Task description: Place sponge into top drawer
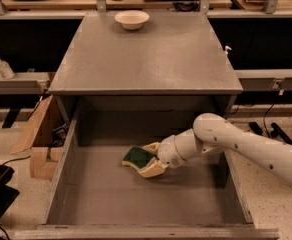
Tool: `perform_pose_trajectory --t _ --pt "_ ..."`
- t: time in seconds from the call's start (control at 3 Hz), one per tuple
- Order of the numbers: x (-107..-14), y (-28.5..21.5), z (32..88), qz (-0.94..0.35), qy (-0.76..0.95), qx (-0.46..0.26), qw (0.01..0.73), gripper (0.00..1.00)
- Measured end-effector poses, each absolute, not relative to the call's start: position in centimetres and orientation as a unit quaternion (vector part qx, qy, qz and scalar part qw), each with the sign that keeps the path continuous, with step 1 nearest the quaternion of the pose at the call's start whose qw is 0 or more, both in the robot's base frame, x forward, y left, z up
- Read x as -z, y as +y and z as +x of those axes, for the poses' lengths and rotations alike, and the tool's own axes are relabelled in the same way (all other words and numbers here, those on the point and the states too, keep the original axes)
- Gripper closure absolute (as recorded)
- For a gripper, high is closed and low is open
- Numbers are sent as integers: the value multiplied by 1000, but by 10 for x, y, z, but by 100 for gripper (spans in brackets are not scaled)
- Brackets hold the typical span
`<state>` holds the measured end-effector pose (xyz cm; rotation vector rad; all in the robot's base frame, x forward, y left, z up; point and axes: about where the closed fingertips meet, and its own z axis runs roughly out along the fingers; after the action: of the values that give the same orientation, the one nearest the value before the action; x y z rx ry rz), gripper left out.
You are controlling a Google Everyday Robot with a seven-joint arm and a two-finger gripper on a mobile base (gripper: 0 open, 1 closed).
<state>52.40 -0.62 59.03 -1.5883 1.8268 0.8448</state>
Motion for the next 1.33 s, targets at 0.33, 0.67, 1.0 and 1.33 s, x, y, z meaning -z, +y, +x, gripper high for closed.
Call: perform_pose_trajectory --t 0.33,0.67,1.0,1.33 --pt "-593 -5 522 -596 681 -317 284 75" --pt "-592 -3 522 -596 680 -319 284 52" --pt "-591 -2 521 -597 679 -320 283 28" --pt "-590 0 520 -598 678 -321 282 5"
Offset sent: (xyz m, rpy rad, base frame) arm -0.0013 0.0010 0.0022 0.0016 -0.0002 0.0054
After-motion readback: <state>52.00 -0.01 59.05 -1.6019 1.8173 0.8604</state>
